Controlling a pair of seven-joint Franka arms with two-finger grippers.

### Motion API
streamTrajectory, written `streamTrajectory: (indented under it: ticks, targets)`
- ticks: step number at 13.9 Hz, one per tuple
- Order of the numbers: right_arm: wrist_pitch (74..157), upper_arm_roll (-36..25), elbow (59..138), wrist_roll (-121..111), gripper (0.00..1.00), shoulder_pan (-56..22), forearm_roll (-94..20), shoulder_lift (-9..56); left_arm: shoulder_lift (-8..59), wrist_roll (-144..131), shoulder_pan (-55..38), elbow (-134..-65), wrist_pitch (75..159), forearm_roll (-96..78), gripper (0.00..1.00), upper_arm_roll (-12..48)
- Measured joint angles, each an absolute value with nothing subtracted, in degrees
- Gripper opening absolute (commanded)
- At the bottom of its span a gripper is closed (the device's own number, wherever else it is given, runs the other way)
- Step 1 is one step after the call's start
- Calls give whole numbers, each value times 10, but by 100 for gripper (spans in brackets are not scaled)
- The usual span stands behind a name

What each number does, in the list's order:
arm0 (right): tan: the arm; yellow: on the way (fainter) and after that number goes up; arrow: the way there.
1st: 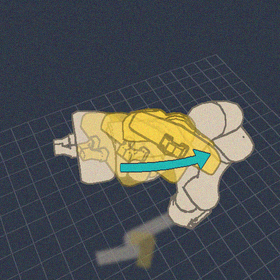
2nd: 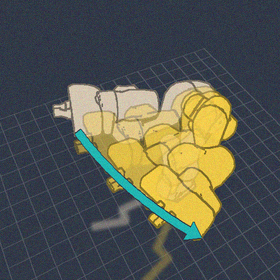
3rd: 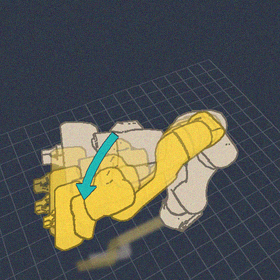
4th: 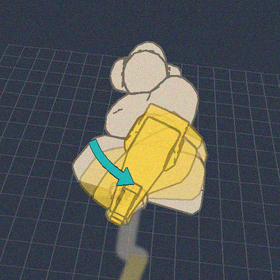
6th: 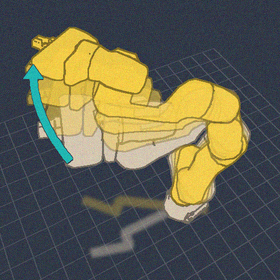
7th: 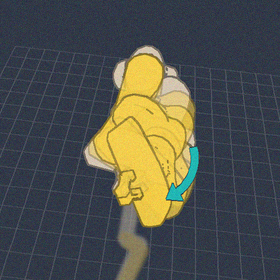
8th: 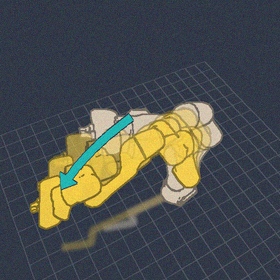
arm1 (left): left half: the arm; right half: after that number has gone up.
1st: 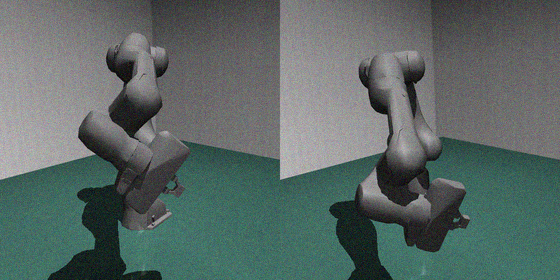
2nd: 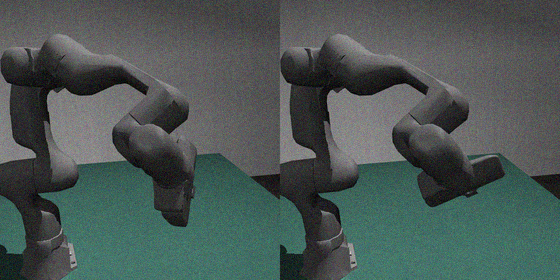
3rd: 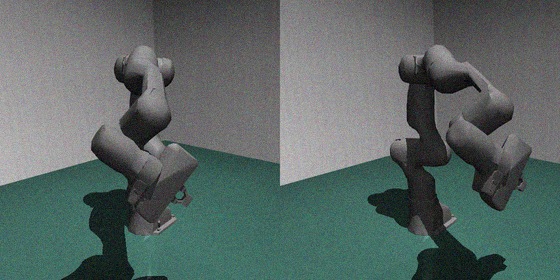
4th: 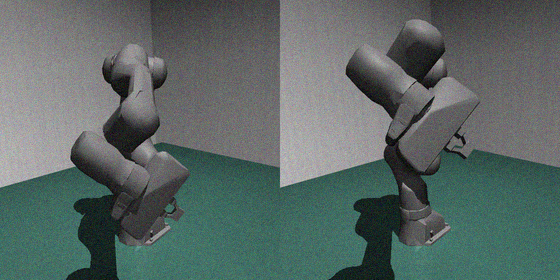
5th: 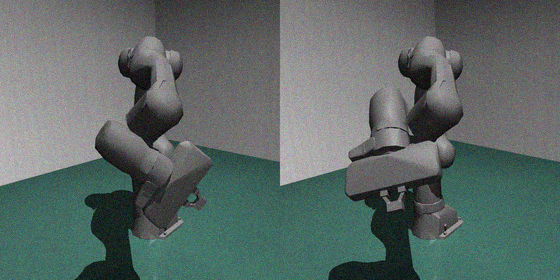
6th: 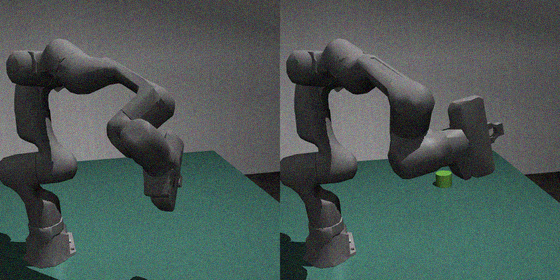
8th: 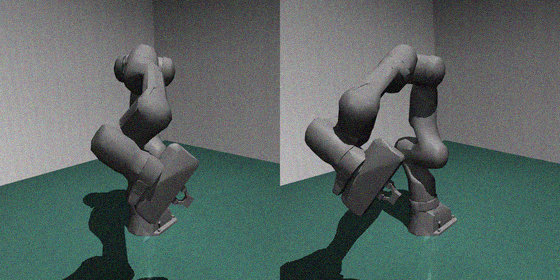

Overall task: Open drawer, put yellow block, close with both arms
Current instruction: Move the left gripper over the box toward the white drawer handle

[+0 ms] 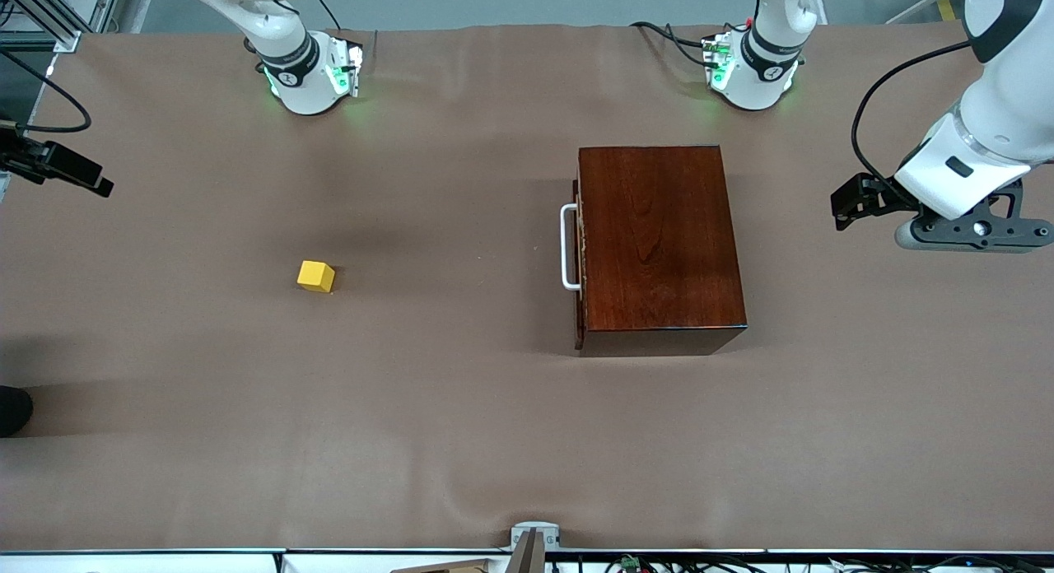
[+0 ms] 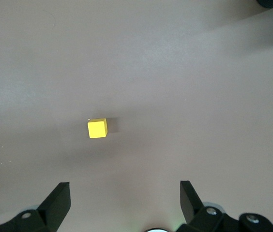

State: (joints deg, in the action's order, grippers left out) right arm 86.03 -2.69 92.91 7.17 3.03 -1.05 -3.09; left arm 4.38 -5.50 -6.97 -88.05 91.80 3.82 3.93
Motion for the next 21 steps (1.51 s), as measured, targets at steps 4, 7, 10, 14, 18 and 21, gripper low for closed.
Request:
streamTrajectory:
  ticks: [4,7,10,14,18,21]
  targets:
    - [860,-27,929,72,100,30,-11,-31,44,-45,-71,-880,909,38,100,41]
    - [860,-27,928,72,100,30,-11,-31,48,-45,-72,-880,907,38,100,41]
    - [859,-28,926,72,100,30,-11,-31,59,-46,-79,-877,907,38,100,43]
    - [856,-29,922,72,100,30,-11,-31,70,-117,-105,-864,907,38,100,50]
    - [853,-30,921,72,100,31,-11,-31,112,-265,-204,-838,907,38,100,59]
    - [853,-30,921,72,100,31,-11,-31,161,-346,-273,-803,909,38,100,59]
